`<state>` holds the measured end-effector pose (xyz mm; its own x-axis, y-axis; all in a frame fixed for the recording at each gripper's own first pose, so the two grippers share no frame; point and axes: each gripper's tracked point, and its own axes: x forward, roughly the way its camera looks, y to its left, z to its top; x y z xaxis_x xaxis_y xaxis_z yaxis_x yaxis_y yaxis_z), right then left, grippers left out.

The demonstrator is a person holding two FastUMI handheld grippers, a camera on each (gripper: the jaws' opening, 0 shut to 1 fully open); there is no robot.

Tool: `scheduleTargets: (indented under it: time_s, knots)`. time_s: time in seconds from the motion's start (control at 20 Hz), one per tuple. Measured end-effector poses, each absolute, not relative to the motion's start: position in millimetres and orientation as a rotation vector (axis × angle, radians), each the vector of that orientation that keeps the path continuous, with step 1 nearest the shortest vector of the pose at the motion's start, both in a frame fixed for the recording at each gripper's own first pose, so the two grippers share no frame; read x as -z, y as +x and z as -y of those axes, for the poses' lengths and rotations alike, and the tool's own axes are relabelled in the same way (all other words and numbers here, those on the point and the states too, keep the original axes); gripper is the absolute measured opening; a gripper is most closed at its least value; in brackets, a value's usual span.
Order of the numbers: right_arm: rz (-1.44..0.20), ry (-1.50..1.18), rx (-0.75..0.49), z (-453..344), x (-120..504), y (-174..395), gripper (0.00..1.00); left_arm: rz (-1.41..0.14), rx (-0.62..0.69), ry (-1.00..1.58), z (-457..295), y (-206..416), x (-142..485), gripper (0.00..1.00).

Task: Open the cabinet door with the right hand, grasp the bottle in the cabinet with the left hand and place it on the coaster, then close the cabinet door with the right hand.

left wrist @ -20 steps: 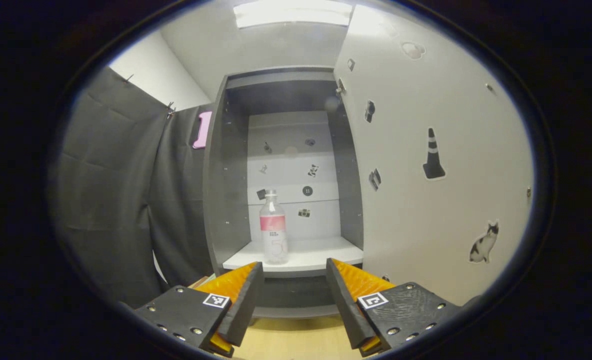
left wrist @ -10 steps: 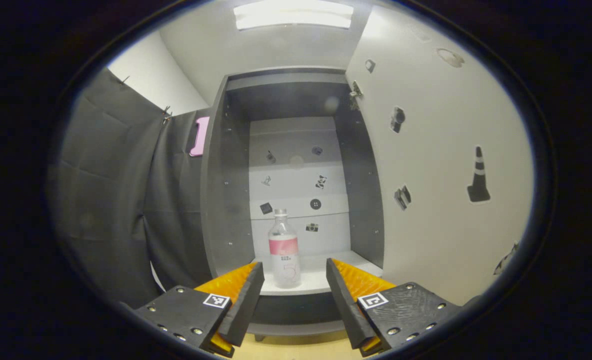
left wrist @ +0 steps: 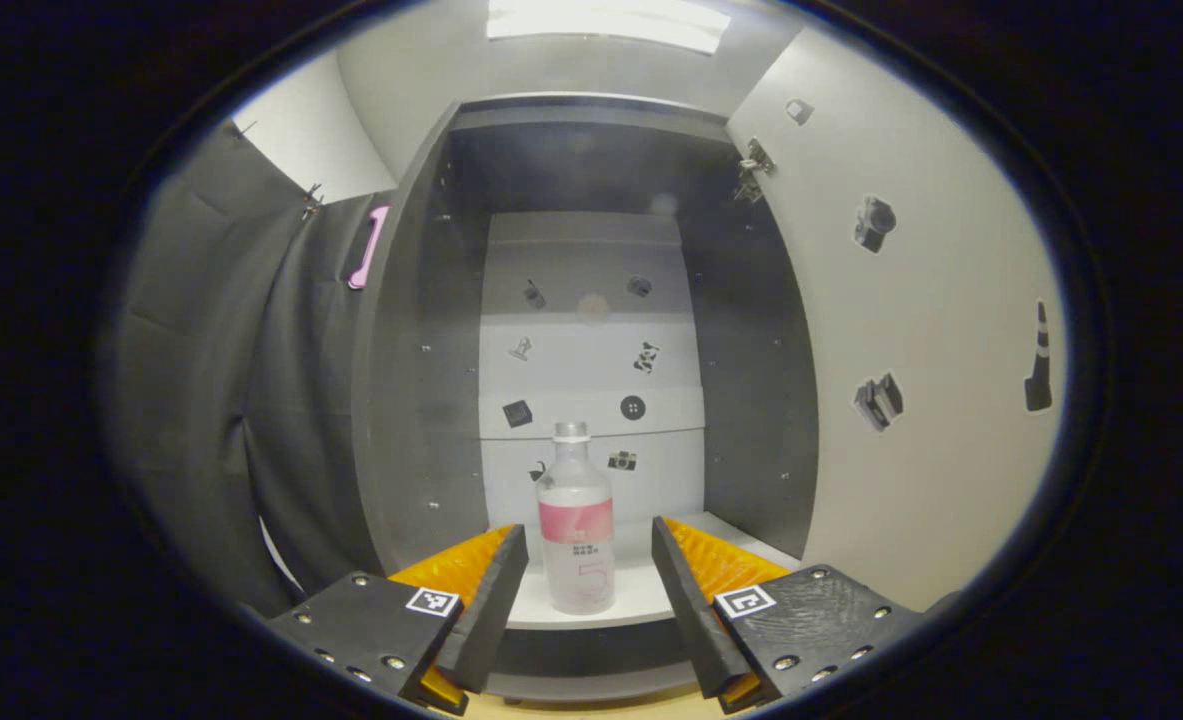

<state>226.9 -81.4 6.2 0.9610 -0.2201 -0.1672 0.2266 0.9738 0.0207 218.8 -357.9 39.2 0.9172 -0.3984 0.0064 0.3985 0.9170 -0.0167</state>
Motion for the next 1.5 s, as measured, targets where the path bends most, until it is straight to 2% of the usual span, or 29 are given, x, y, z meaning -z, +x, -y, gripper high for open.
scheduleTargets:
  time_s: [0.15,0.2,0.3,0.45,0.75,1.05,1.1,1.15,1.2,1.25,1.3,1.35,1.5]
  knots:
    - [-0.177,0.055,0.264,80,0,228,0.98,-0.021,0.436,-0.037,363,244,-31,0.8]
    - [-0.18,0.056,0.278,80,2,229,0.98,-0.024,0.443,-0.041,365,251,-30,0.76]
    - [-0.183,0.048,0.312,83,4,228,0.98,-0.024,0.455,-0.038,366,262,-28,0.75]
    - [-0.187,0.043,0.353,86,8,227,0.98,-0.034,0.469,-0.028,369,278,-21,0.78]
    - [-0.2,0.034,0.41,88,15,229,0.98,-0.074,0.51,-0.036,377,300,-7,0.75]
    - [-0.224,0.021,0.42,86,24,233,0.98,-0.1,0.521,-0.013,385,314,5,0.75]
    - [-0.23,0.015,0.422,87,25,232,0.98,-0.095,0.516,-0.01,384,315,4,0.8]
    - [-0.234,0.012,0.424,87,27,232,0.98,-0.09,0.508,-0.011,383,316,4,0.75]
    - [-0.236,0.011,0.423,88,27,232,0.98,-0.085,0.504,-0.012,381,315,1,0.77]
    - [-0.237,0.012,0.422,88,28,233,0.98,-0.084,0.497,-0.017,379,316,2,0.75]
    - [-0.238,0.012,0.421,88,28,234,0.93,-0.086,0.492,-0.02,377,316,3,0.75]
    - [-0.24,0.008,0.421,89,29,233,0.98,-0.086,0.488,-0.021,374,314,3,0.72]
    - [-0.248,-0.004,0.409,91,30,234,0.98,-0.076,0.472,-0.044,365,309,-1,0.72]
